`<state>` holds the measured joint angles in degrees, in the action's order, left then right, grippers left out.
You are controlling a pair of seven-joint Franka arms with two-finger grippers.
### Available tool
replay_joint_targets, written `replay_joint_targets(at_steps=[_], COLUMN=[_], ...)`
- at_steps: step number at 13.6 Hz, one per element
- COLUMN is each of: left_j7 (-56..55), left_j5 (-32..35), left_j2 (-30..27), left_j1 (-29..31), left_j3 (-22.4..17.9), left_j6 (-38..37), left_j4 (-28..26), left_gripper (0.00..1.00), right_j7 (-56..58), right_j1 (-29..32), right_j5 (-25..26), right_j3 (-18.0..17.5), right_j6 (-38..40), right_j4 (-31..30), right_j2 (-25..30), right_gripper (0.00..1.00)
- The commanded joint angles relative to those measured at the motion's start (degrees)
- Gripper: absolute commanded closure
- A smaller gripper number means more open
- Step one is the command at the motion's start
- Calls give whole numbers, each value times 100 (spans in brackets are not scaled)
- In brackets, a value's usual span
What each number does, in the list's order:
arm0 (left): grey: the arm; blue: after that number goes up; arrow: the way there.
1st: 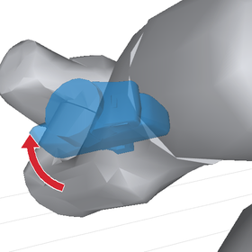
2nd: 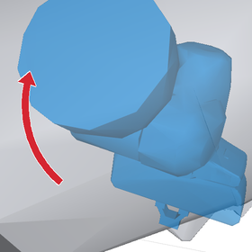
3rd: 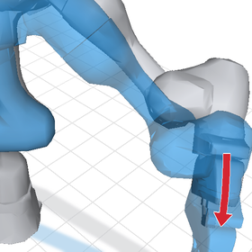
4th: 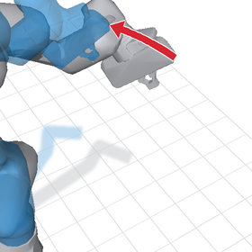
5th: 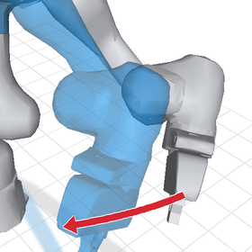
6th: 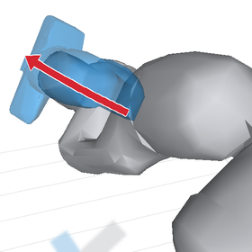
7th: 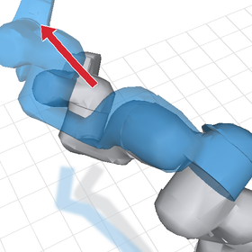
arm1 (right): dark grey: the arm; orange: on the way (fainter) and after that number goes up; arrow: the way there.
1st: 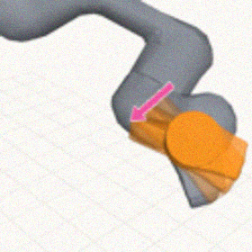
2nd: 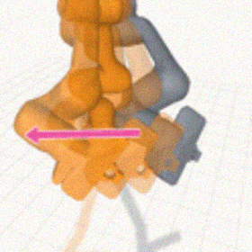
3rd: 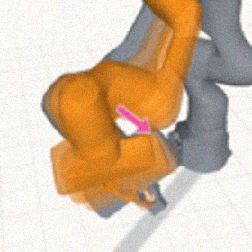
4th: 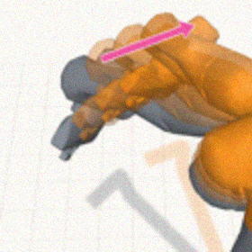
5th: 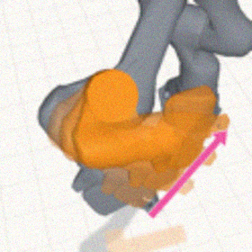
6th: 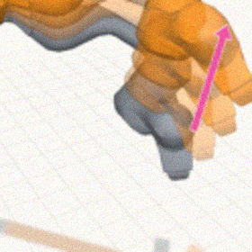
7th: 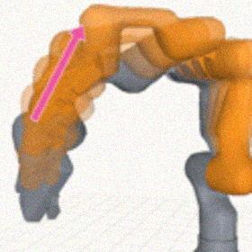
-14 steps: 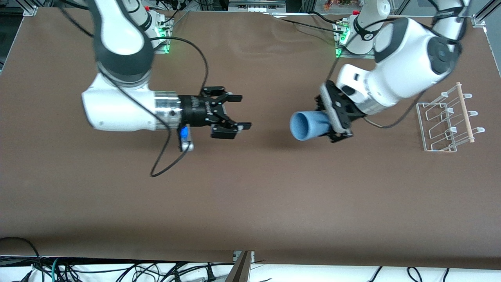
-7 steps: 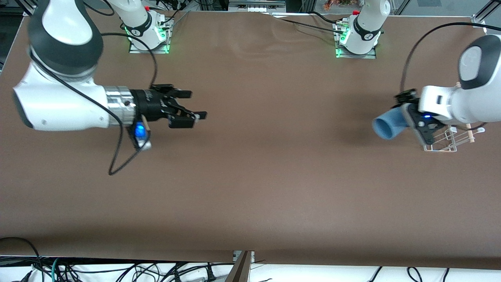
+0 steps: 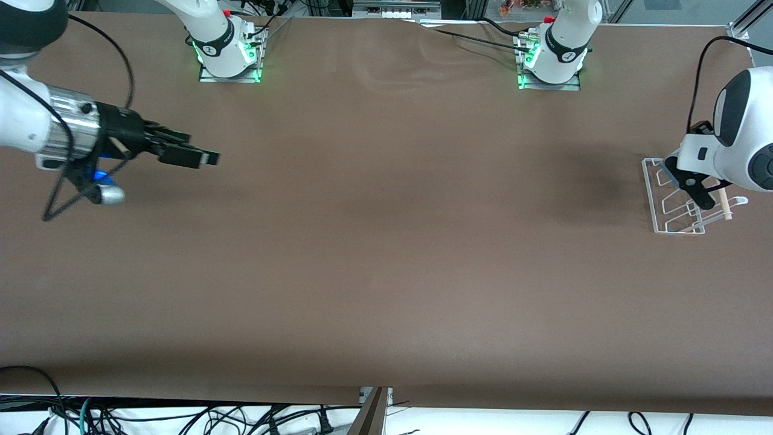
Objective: Transfer cup to left arm and place on rack
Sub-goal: 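Move the blue cup with the left gripper onto a rack hook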
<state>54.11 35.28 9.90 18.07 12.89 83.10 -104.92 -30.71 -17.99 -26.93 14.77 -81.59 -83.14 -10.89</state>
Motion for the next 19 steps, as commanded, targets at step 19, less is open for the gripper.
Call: replay_joint_targets(at_steps=[19], left_j7=[152], left_j5=[4301], left_j2=[-1359], left_j1=[-163], left_j3=[82], left_j6=[1402], left_j4=[-4133], left_gripper=[100], right_j7=[2289], right_j1=[-337], right_j5=[3106], right_j3=[-168], right_j6=[-1405], right_j4=[-282], right_j2=[184], right_gripper=[1])
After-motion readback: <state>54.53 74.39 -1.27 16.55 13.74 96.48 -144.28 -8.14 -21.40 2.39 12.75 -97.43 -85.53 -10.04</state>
